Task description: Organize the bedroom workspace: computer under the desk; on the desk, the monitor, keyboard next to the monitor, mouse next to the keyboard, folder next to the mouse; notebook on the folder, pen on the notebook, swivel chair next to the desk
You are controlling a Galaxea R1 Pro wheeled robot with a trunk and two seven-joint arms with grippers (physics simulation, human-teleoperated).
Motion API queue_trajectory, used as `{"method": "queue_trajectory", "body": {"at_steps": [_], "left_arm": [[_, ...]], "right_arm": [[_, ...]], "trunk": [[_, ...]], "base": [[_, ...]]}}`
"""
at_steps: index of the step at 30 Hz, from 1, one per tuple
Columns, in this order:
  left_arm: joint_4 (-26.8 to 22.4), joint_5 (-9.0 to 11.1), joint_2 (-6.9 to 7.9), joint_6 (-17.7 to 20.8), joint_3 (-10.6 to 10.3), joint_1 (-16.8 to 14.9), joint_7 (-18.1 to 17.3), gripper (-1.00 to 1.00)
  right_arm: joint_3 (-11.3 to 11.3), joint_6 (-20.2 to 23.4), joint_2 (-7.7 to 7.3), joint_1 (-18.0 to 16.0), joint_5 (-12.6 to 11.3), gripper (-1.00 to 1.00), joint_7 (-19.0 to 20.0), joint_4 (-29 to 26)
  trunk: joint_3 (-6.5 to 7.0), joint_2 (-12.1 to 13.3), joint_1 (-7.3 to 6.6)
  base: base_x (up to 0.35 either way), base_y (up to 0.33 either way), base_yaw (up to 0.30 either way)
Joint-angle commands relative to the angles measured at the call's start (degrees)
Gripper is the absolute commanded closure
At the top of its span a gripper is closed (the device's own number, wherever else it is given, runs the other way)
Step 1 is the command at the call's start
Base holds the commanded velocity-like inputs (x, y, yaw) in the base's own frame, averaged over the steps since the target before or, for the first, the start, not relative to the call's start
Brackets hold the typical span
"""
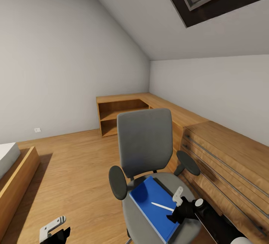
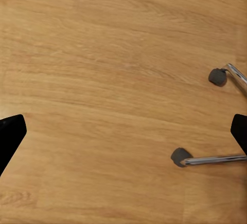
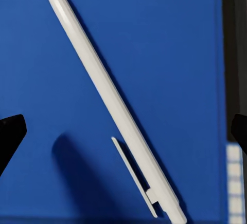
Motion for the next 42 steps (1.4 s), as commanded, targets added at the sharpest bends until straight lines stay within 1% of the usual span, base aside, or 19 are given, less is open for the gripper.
{"method": "queue_trajectory", "body": {"at_steps": [1,6,16,42], "left_arm": [[-0.12,0.51,0.06,0.05,-0.13,-0.01,0.51,-1.00],[-0.12,0.52,0.06,0.05,-0.12,-0.01,0.50,-1.00],[-0.12,0.52,0.06,0.05,-0.07,-0.01,0.50,-1.00],[-0.12,0.60,0.05,0.05,-0.12,-0.01,0.51,-1.00]], "right_arm": [[0.11,0.19,-0.04,-0.02,0.45,-1.00,0.21,-0.12],[0.15,0.17,-0.05,-0.02,0.43,-1.00,0.22,0.41],[0.09,-0.38,-0.09,-0.02,0.37,-1.00,0.25,3.19],[0.04,-0.95,-0.23,-0.02,0.36,-1.00,0.23,3.52]], "trunk": [[-0.05,-0.03,0.00],[-0.05,-0.03,0.00],[-0.05,-0.03,0.00],[-0.05,-0.03,0.00]], "base": [[0.000,0.000,0.000],[0.000,0.000,0.000],[0.000,0.000,0.000],[0.000,0.000,0.000]]}}
